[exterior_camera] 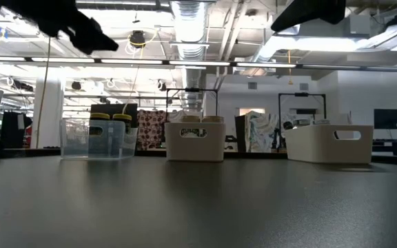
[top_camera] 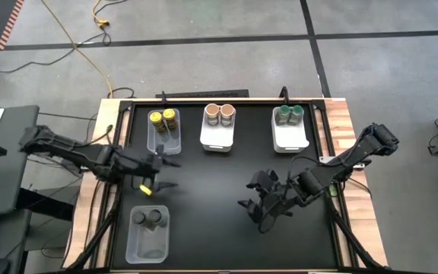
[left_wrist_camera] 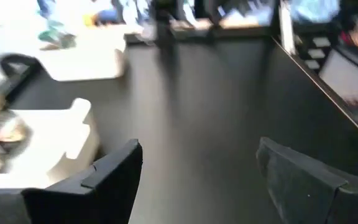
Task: Sort spices by type
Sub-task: Return to Home Position
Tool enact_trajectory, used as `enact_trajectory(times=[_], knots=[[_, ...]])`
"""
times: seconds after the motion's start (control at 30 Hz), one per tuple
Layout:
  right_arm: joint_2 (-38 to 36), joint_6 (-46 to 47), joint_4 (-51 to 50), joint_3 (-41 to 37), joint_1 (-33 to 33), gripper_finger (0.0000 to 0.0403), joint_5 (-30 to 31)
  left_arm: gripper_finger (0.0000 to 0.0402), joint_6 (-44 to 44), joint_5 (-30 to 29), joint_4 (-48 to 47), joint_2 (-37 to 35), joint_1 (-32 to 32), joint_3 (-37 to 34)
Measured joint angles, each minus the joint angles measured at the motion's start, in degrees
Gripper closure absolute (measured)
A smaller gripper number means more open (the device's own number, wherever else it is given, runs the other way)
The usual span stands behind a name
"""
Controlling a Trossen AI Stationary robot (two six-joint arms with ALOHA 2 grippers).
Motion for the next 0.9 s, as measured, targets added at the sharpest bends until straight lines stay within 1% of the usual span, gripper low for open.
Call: enact_trajectory(times=[0.07, 0.17, 0.27, 0.37, 0.47, 0.53, 0.63, 0.7, 0.73, 0.77, 0.83, 0.9], knots=[[0.0, 0.03, 0.02, 0.0, -0.36, 0.0039, 0.0, 0.0097, 0.36, 0.42, 4.39, -3.63, 2.95, -4.48], [0.0, 0.09, 0.07, 0.0, -0.72, 0.0039, 0.0, 0.0097, -0.24, 1.85, 7.18, -9.27, 6.61, -10.24], [0.0, 0.19, 0.09, 0.0, -0.73, 0.0039, 0.02, 0.0097, -0.38, 5.01, 8.77, -14.62, 9.76, -14.34], [0.0, 1.19, 0.13, 0.0, -0.71, 0.0039, 0.0, 0.0097, -1.26, 4.98, 9.2, -19.35, 12.37, -17.28], [0.0, 1.97, 0.09, 0.0, -0.69, 0.0039, 0.02, 0.0097, -5.46, -0.16, 8.86, -24.11, 14.13, -19.21], [0.0, 1.98, 0.09, 0.0, -0.69, 0.0039, 0.02, 0.0097, -7.98, -5.18, 8.56, -27.05, 14.41, -20.84], [0.0, 2.16, 0.1, 0.0, -0.69, 0.0039, 0.02, 0.0097, -8.75, -12.8, 8.57, -31.32, 14.37, -23.46], [0.0, 2.76, 0.09, 0.0, -0.69, 0.0039, 0.02, 0.0097, -8.72, -13.71, 9.86, -34.75, 14.37, -25.39], [0.0, 3.14, 0.06, 0.0, -0.69, 0.0039, 0.02, 0.0097, -8.86, -12.37, 10.51, -36.71, 14.37, -26.19], [0.0, 3.23, 0.07, 0.0, -0.69, 0.0039, 0.02, 0.0097, -9.1, -9.77, 10.7, -38.66, 14.37, -26.7], [0.0, 3.23, 0.05, 0.0, -0.69, 0.0039, 0.02, 0.0097, -8.4, -3.17, 12.38, -42.4, 14.37, -28.23], [0.0, 3.21, -0.09, 0.0, -0.69, 0.0039, 0.02, 0.0097, -8.1, 1.22, 13.22, -42.36, 14.32, -28.42]])
